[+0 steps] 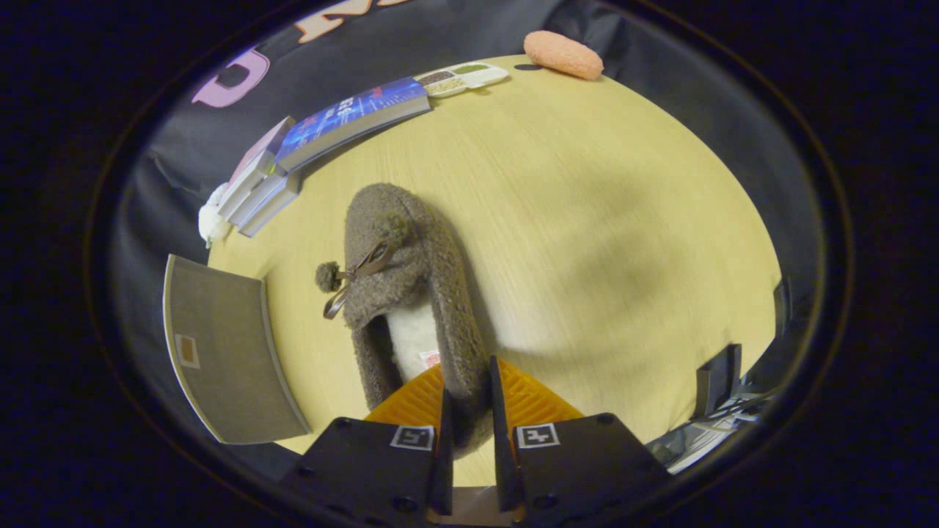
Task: Open the storage box then place both shoes into the box .Put the left shoe in first, then the right shoe, with the right side of both shoes facing outward in a uniform manner.
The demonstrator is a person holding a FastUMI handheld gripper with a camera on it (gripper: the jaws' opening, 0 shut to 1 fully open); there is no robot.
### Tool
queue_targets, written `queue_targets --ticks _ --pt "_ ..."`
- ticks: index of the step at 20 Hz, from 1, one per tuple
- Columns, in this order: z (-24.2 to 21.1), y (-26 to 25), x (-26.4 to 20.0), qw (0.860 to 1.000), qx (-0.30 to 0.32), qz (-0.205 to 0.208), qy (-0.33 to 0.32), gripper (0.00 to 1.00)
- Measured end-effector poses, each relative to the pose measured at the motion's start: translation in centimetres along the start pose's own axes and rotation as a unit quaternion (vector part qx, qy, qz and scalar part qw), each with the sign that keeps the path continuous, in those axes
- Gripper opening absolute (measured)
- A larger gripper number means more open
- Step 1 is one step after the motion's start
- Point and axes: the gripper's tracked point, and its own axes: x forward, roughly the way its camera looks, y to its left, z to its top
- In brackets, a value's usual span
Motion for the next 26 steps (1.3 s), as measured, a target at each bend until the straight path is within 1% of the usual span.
queue_targets --ticks 1,2,4,7,13,20,23,26 --pt "0.4 -0.7 -0.3 1.000 0.004 -0.012 -0.009 0.27" --pt "0.8 -1.0 -0.3 1.000 0.018 -0.017 -0.012 0.19" --pt "0.0 0.2 -0.7 0.999 0.040 0.003 -0.001 0.04" --pt "0.4 2.4 -1.7 0.997 0.062 0.037 -0.011 0.03" --pt "1.5 8.4 -5.4 0.991 0.067 0.111 -0.027 0.03" --pt "3.9 18.0 -12.3 0.974 0.060 0.206 -0.072 0.03" --pt "3.4 21.9 -14.8 0.967 0.047 0.240 -0.071 0.03" --pt "2.1 24.8 -15.6 0.963 0.036 0.258 -0.065 0.03"
